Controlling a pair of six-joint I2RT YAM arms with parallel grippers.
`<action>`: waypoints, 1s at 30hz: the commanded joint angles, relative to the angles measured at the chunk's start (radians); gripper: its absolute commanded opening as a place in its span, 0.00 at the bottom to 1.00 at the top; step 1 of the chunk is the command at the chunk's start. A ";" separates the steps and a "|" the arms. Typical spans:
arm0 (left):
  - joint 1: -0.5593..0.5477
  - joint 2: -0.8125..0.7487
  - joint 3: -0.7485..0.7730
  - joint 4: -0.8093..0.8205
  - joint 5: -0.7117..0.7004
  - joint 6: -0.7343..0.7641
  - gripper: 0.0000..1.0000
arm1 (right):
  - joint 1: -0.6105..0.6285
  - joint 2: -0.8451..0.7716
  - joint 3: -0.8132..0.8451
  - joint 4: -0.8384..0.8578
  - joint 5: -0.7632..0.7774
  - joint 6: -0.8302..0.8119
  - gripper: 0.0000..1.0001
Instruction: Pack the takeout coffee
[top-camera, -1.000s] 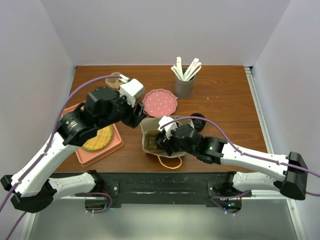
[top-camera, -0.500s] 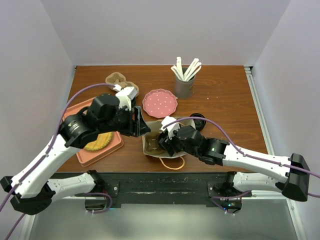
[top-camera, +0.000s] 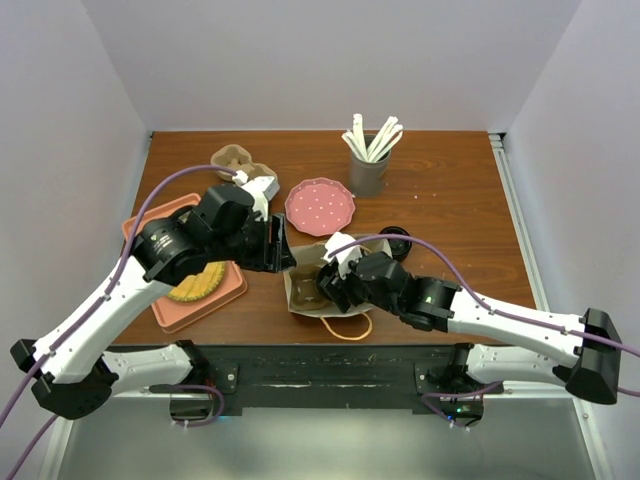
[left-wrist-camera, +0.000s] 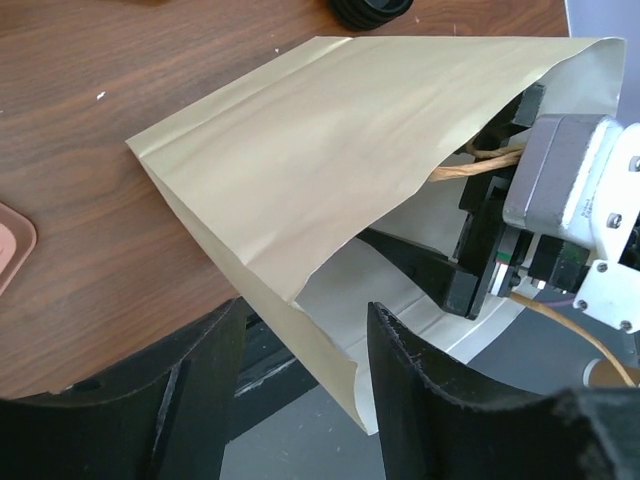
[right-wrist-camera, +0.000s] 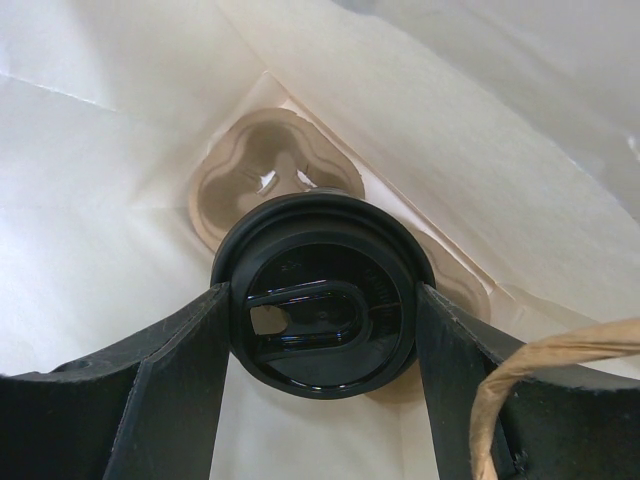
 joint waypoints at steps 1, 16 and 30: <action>-0.001 -0.010 -0.016 0.025 -0.014 0.049 0.55 | 0.005 -0.011 -0.003 0.017 0.016 0.009 0.47; -0.001 -0.021 -0.068 0.142 -0.101 0.442 0.00 | 0.005 -0.022 0.174 -0.196 -0.068 -0.325 0.47; -0.001 -0.180 -0.195 0.343 -0.106 0.617 0.00 | 0.005 0.079 0.163 -0.203 -0.056 -0.360 0.43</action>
